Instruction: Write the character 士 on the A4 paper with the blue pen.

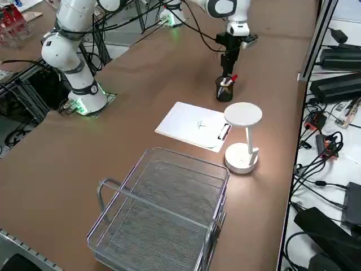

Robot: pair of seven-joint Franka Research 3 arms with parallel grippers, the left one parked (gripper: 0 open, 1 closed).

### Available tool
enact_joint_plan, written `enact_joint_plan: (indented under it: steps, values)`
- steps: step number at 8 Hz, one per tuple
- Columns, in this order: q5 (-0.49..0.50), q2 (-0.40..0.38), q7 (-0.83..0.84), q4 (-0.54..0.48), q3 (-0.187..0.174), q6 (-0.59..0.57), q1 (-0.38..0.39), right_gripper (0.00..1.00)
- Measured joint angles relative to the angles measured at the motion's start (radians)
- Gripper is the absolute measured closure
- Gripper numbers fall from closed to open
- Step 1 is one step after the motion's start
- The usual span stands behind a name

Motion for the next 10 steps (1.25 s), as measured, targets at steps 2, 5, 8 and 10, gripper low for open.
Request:
enact_joint_plan:
  steps: [2, 5, 8, 10]
  values:
    - [-0.009, 0.0, 0.0, -0.001, 0.0, 0.0, 0.0, 0.64]
    - [-0.011, 0.0, 0.0, -0.001, 0.0, 0.0, 0.0, 0.7]
    - [-0.026, -0.008, 0.0, 0.005, 0.0, -0.007, 0.0, 0.78]
    - [-0.026, -0.014, 0.0, 0.005, 0.0, -0.009, 0.0, 0.8]
